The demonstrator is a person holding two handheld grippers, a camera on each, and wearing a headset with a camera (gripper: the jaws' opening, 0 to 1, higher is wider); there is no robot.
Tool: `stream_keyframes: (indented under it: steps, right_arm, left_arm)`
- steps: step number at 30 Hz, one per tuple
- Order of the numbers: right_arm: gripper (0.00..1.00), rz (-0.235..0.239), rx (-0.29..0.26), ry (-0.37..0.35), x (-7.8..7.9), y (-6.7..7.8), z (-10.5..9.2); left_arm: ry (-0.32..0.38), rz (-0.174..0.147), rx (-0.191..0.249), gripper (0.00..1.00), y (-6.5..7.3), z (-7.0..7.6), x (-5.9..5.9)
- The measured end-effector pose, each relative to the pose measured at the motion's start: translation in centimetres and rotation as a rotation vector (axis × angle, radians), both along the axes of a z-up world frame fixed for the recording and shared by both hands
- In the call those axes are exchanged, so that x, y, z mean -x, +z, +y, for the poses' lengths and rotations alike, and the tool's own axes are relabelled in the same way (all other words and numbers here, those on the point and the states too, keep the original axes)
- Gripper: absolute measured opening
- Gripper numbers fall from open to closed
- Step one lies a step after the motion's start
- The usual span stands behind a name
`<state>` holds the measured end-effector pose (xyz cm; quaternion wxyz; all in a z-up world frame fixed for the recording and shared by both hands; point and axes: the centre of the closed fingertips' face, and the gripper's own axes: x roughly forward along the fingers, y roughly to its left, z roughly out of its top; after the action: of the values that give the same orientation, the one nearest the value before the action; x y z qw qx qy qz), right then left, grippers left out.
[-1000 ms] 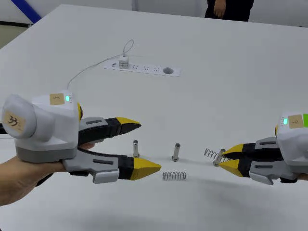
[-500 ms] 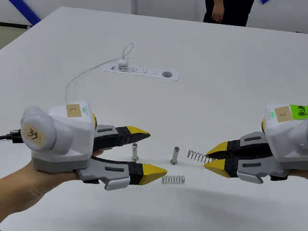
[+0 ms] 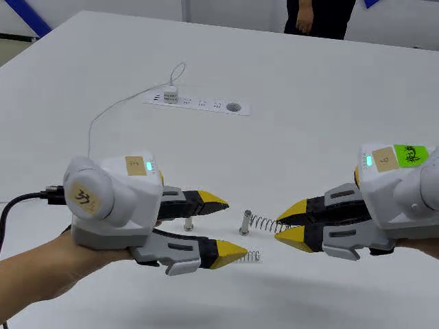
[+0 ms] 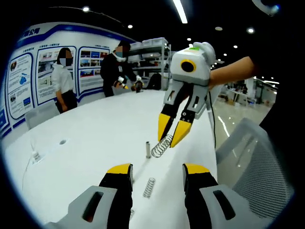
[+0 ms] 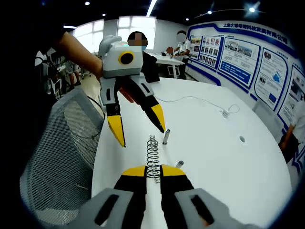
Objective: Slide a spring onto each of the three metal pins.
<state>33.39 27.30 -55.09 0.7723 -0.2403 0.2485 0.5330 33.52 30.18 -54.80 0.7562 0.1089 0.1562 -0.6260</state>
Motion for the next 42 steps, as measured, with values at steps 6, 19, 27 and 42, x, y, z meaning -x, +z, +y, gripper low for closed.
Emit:
stream_keyframes:
  steps: [6,19,27,42]
  right_arm:
    - [0.10,-0.013,0.007,0.028,0.4,0.3,0.7]
    - [0.11,-0.032,0.042,0.092,0.9,0.1,1.7]
    - [0.11,-0.040,0.052,0.118,1.0,0.2,2.1]
    - [0.11,-0.051,0.063,0.146,1.3,0.4,2.3]
  left_arm:
    - [-0.018,-0.006,0.007,0.41,0.1,-0.6,0.1]
    - [-0.062,-0.017,0.030,0.30,0.8,-1.5,0.6]
    - [-0.088,-0.022,0.022,0.21,0.7,-1.7,1.0]
    - [-0.131,-0.055,-0.016,0.11,0.4,-1.4,1.4]
